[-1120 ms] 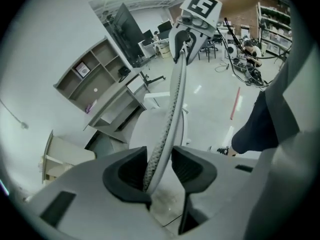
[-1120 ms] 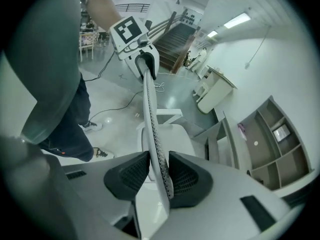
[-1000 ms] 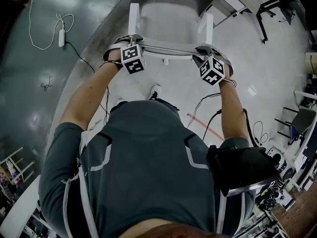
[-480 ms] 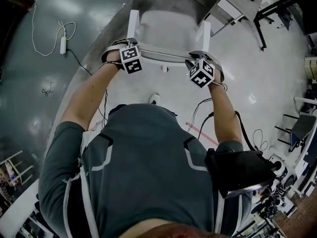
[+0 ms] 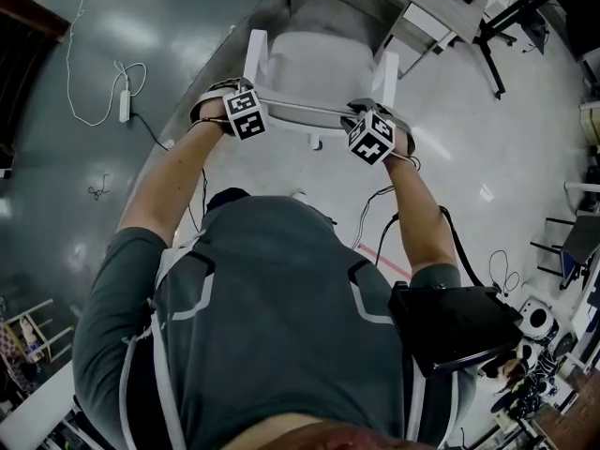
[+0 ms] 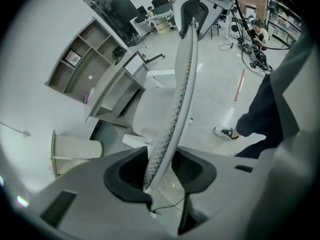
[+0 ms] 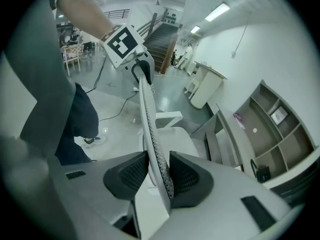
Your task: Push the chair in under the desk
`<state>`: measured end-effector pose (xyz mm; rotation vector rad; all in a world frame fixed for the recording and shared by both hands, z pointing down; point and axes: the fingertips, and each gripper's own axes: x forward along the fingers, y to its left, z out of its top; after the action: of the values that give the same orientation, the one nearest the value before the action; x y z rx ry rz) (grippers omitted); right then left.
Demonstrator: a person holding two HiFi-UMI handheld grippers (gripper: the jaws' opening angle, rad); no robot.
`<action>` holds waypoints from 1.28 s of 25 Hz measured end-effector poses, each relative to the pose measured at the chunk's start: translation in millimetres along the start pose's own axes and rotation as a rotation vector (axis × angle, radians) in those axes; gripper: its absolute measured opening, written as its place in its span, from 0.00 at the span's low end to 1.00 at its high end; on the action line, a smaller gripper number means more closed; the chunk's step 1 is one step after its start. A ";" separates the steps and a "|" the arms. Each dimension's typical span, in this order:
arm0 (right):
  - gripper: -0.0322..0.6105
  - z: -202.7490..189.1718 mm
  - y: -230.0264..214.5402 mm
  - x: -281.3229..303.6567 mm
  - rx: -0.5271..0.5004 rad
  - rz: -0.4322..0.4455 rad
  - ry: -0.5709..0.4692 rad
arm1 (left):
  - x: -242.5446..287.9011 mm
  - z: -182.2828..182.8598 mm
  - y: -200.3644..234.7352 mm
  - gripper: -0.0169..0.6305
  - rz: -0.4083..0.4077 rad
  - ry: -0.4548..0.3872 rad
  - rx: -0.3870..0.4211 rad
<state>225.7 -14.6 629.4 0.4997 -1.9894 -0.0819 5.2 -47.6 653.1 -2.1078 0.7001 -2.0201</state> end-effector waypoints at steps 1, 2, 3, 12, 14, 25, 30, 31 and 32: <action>0.27 0.3 -1.4 1.1 -0.005 0.001 -0.001 | 0.7 -0.5 0.0 0.26 -0.010 0.006 -0.003; 0.27 0.5 -2.4 1.7 -0.007 0.003 0.001 | 1.1 -0.8 0.2 0.26 -0.018 0.009 -0.006; 0.27 1.1 -3.7 2.0 -0.004 0.005 0.003 | 1.5 -0.8 1.6 0.26 -0.019 0.009 -0.006; 0.27 29.7 -26.8 28.8 0.049 -0.034 0.002 | 28.2 -16.2 53.3 0.27 -0.048 0.077 0.020; 0.27 34.9 -35.3 34.1 0.055 -0.038 0.010 | 32.2 -17.2 63.7 0.26 -0.057 0.066 0.032; 0.27 67.3 -99.1 73.9 0.158 -0.056 0.061 | 73.8 -13.6 153.6 0.26 -0.035 -0.015 0.108; 0.27 88.9 -122.6 95.1 0.198 -0.075 0.078 | 91.0 -22.0 191.8 0.27 -0.039 -0.039 0.135; 0.28 92.5 -127.4 99.2 0.209 -0.076 0.084 | 94.6 -23.0 198.9 0.27 -0.034 -0.049 0.141; 0.28 95.8 -132.4 102.9 0.220 -0.077 0.090 | 98.2 -23.7 205.9 0.27 -0.030 -0.058 0.147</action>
<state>144.4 -189.7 636.1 0.7097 -1.9001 0.1111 -66.7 -265.3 660.0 -2.0950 0.4985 -1.9517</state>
